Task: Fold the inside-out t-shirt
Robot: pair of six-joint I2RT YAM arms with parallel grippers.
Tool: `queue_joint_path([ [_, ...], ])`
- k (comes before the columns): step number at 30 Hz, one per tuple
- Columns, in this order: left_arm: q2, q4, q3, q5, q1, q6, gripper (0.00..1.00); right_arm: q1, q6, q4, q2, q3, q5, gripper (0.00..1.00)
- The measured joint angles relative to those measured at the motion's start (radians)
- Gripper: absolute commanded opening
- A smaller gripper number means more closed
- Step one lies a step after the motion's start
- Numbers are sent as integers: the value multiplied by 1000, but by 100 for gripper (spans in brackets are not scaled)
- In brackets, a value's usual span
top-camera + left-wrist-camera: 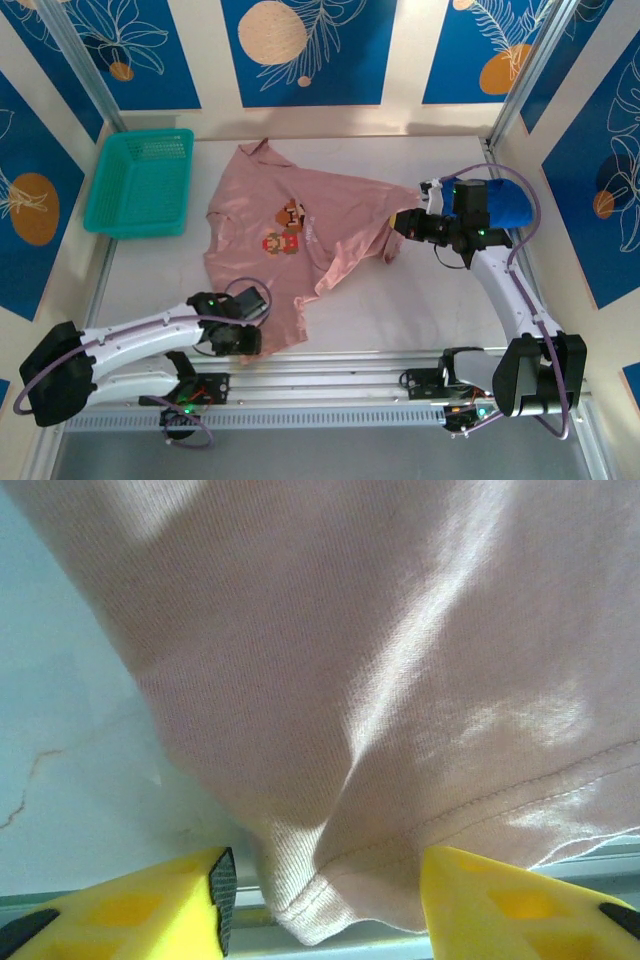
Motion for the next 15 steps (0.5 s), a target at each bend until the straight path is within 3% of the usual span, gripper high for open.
queue_joint_path([
  [7, 27, 13, -22, 11, -1, 2, 34, 0, 0, -2, 0, 0, 8, 0],
  [15, 10, 2, -18, -8, -3, 14, 4, 0, 0, -9, 0, 0, 24, 0],
])
